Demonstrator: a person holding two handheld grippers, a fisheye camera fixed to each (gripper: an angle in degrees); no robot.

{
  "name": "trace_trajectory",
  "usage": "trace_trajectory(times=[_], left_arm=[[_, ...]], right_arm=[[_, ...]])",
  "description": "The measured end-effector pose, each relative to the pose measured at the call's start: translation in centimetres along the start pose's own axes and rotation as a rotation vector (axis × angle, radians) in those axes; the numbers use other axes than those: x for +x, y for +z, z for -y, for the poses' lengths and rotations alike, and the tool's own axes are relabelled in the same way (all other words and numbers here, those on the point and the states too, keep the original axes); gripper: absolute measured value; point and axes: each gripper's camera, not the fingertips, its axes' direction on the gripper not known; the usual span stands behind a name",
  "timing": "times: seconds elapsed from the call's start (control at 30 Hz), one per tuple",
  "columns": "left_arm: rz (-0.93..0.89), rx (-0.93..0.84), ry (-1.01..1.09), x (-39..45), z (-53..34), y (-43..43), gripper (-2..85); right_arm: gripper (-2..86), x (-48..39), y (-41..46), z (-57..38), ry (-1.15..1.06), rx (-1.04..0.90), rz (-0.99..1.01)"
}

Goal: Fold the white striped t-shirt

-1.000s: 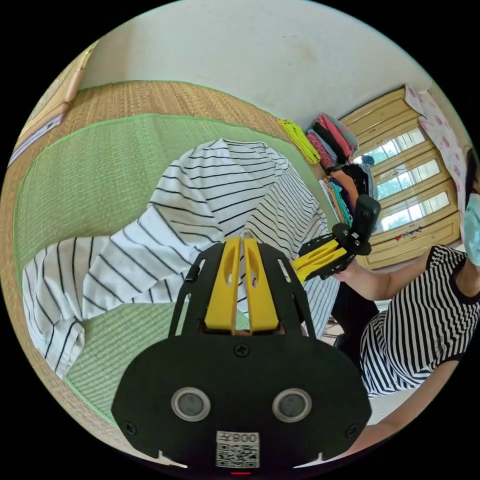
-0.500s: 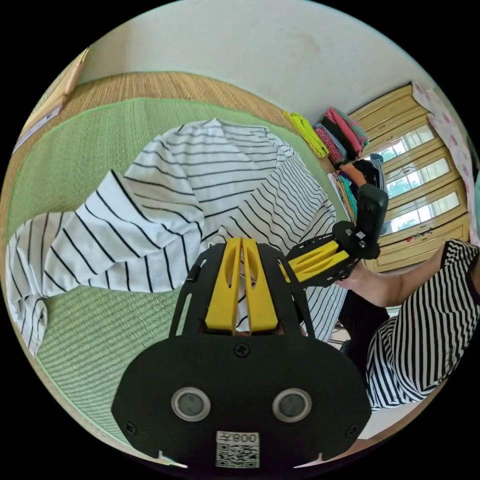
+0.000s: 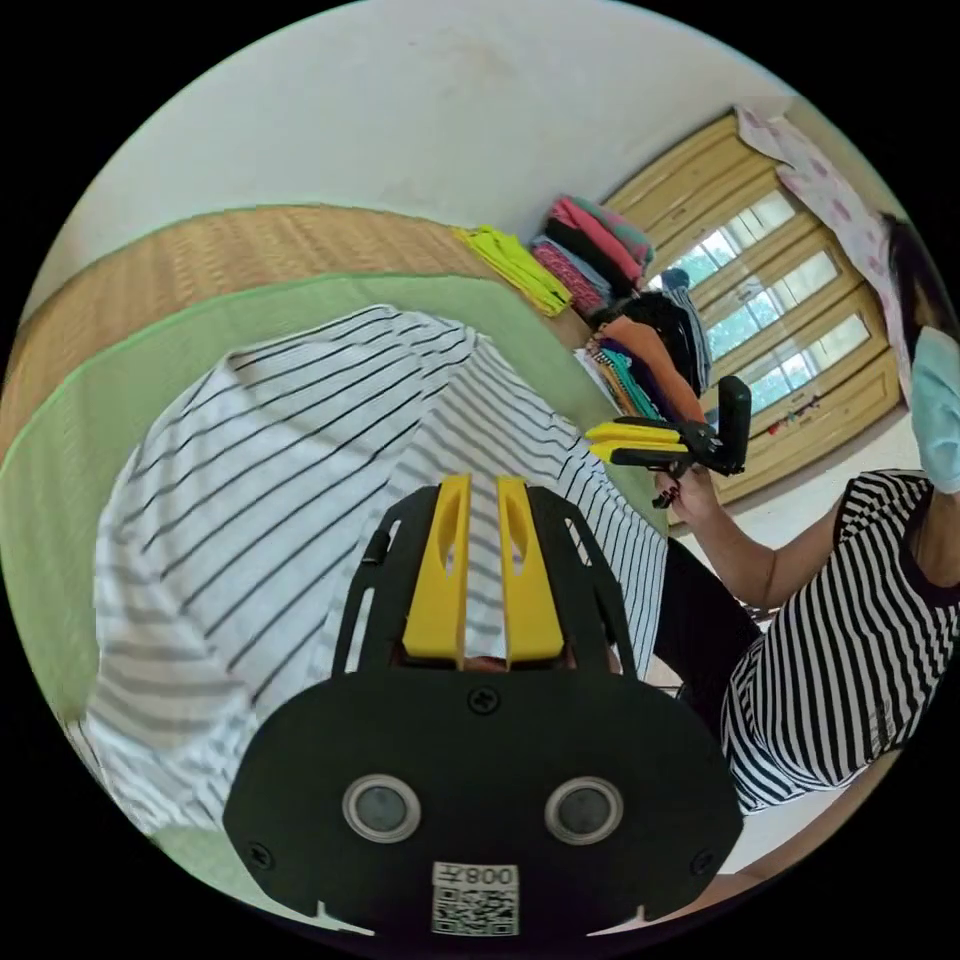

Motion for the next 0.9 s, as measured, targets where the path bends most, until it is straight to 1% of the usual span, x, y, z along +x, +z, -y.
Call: trace_trajectory(times=[0.03, 0.07, 0.2, 0.3, 0.43, 0.53, 0.6, 0.67, 0.73, 0.77, 0.83, 0.9], left_arm=[[-0.012, -0.012, 0.028, 0.2, 2.1, 1.6, 5.2], [-0.020, -0.020, 0.040, 0.2, 4.1, 3.1, 5.6], [-0.037, -0.031, 0.059, -0.3, 9.6, 6.9, 6.4], [-0.004, -0.044, 0.075, -0.4, 13.5, 9.4, 6.9], [0.054, -0.131, 0.103, -0.2, 17.3, 13.3, 6.4], [0.129, -0.201, 0.115, 0.0, 18.4, 15.5, 3.0], [0.152, -0.189, 0.125, 0.4, 18.6, 15.4, 1.9], [0.164, -0.103, 0.140, 1.2, 18.5, 14.2, 1.1], [0.183, -0.055, 0.142, 1.5, 18.3, 13.6, 0.8], [0.205, -0.053, 0.124, 1.2, 18.0, 13.7, 0.7], [0.198, -0.075, 0.086, 0.4, 17.6, 14.4, 0.7], [0.200, -0.060, 0.073, 0.1, 17.2, 14.7, 0.6]], right_arm=[[7.8, 1.3, -0.3, -0.7, 0.021, -0.012, -0.061], [8.0, 2.4, -0.2, -1.1, 0.043, -0.031, -0.079], [8.1, 4.2, 0.8, -1.4, 0.063, -0.051, -0.039], [7.2, 4.7, 1.0, -1.2, 0.065, -0.064, -0.106], [5.9, 5.4, 0.7, -1.1, 0.061, -0.052, -0.077], [3.5, 6.1, -0.3, -1.3, 0.053, -0.037, -0.073], [2.1, 6.7, -1.1, -1.5, 0.054, -0.033, -0.057], [1.3, 7.4, -3.4, -2.1, 0.058, 0.009, -0.067], [1.1, 7.9, -4.5, -2.5, 0.056, 0.021, -0.062], [0.9, 8.2, -4.6, -2.7, 0.056, 0.011, -0.068], [0.8, 8.8, -4.5, -3.1, 0.063, -0.003, -0.062], [0.8, 9.3, -5.1, -3.1, 0.072, 0.000, -0.051]])
